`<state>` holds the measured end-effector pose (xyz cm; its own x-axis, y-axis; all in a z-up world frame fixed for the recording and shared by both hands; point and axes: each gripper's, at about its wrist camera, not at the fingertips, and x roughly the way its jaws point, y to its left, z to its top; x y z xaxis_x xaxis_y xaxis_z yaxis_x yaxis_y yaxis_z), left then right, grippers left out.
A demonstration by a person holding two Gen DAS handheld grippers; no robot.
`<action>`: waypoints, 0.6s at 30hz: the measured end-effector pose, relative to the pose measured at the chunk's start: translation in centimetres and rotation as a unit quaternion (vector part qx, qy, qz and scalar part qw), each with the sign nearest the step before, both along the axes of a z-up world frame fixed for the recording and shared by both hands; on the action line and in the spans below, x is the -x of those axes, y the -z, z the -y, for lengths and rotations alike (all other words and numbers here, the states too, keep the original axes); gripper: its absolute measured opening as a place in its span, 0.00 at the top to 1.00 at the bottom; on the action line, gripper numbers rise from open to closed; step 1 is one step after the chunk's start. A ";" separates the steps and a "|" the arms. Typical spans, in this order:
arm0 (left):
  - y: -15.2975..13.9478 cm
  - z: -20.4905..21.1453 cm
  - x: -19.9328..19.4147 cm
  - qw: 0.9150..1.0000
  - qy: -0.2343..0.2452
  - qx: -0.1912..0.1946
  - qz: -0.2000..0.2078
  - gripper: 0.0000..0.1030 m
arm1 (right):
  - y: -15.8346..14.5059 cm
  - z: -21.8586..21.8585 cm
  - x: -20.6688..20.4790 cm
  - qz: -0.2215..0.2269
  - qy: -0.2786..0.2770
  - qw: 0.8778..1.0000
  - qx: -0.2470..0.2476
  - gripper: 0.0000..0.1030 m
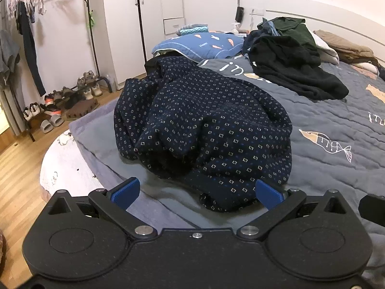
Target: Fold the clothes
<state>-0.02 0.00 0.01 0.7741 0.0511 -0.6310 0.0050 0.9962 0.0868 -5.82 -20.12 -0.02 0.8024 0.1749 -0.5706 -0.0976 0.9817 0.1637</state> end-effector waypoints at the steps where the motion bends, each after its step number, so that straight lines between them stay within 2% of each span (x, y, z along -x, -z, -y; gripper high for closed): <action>1: 0.0 0.0 0.0 1.000 0.001 0.001 0.001 0.00 | 0.1 0.0 -0.1 0.000 0.000 1.000 -0.001 0.00; 5: 0.1 -0.1 -0.2 1.000 0.004 0.022 0.000 0.00 | 0.0 0.0 -0.1 0.004 0.001 1.000 -0.002 0.00; 18: 0.1 -0.5 -0.1 1.000 0.000 0.023 0.004 0.00 | -0.2 0.1 -0.1 0.003 0.002 1.000 -0.008 0.00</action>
<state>0.05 0.50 -0.12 0.7791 0.0215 -0.6266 0.0053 0.9991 0.0410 -5.76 -20.17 0.20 0.8068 0.1810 -0.5625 -0.0952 0.9793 0.1786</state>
